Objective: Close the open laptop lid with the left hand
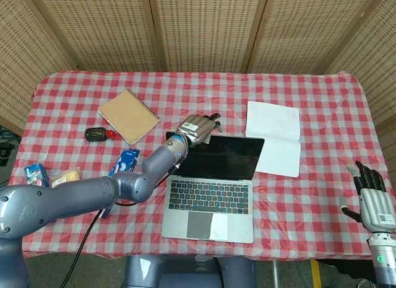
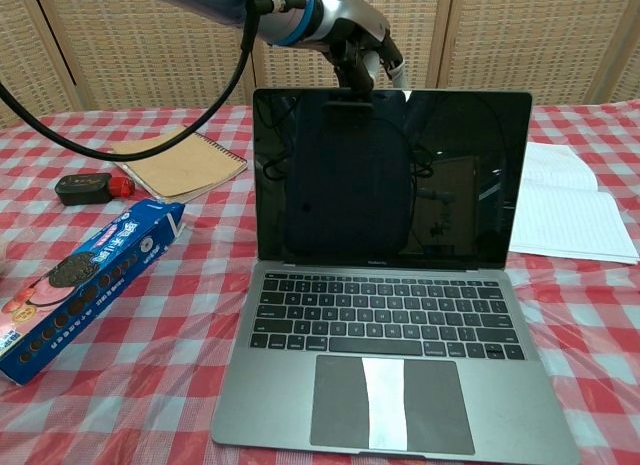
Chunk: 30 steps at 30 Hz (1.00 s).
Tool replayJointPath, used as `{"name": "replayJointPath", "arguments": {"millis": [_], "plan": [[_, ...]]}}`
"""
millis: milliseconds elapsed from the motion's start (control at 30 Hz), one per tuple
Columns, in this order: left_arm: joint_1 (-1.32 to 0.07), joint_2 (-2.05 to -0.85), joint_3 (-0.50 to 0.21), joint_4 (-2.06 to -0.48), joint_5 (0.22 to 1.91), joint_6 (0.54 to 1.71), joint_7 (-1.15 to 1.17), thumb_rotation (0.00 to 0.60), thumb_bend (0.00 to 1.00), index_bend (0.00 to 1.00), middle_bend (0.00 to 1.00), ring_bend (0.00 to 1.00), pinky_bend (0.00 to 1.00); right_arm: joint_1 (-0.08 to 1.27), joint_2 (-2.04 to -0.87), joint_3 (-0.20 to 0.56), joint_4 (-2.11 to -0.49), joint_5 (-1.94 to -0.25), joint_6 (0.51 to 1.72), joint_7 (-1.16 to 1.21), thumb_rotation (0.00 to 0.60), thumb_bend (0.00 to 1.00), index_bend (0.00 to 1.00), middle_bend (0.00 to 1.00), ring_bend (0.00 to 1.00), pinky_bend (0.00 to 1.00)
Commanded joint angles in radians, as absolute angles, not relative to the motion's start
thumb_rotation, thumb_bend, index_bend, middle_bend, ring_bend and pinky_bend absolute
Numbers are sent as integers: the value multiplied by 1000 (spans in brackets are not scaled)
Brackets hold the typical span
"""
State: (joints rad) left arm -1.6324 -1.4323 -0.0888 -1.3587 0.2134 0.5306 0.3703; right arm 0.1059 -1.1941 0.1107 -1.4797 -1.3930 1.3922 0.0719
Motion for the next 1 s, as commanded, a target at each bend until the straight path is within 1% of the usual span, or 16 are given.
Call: {"name": "replayJointPath", "arguments": {"millis": [33,333,600,1000], "plan": [[-1632,-1438,-95,-1366,221,550,362,600,1000,360,151,247,294,107,-1195,110,-1481,-1395,1392,70,600,649,30,0,0,0],[-1612,-1407,-123,-1432,275,578,332,600,1000,457,253,328,342,106,-1195,109,-1485,-1398,1399,65,600,649,32,0,0,0],[-1592,-1372,-138,-1493,302,589,306,600,1000,467,267,361,367,102,-1188,110,-1492,-1402,1410,72,600,649,32,0,0,0],[-1568,-1314,-140,-1628,350,578,278,600,1000,472,269,362,367,100,-1183,106,-1507,-1416,1421,66,600,649,36,0,0,0]]}}
